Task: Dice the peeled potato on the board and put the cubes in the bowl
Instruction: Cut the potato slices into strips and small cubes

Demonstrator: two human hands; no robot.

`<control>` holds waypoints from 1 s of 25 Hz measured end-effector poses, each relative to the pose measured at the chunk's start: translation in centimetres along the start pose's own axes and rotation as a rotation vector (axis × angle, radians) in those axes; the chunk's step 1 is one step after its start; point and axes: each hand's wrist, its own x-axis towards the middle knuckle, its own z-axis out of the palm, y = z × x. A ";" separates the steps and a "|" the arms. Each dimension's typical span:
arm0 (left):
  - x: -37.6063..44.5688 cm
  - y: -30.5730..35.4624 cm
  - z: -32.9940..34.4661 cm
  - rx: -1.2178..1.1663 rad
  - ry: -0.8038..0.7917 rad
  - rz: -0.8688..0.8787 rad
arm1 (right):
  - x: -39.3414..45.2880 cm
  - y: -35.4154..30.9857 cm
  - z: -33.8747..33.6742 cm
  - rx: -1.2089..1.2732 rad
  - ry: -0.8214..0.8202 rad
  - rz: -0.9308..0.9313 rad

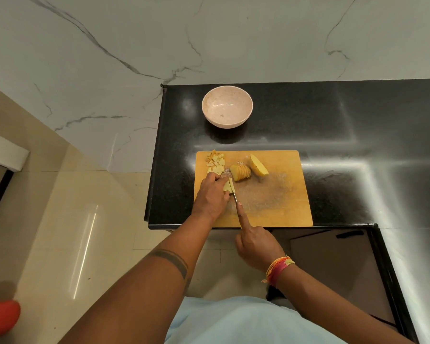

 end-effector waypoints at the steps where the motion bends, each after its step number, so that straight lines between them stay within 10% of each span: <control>1: 0.0 0.0 0.1 -0.011 0.000 -0.004 | -0.1 0.1 0.0 0.009 -0.004 0.001; 25: -0.3 0.2 -0.7 -0.088 0.054 -0.046 | 4.3 -2.2 -1.9 0.083 0.039 0.002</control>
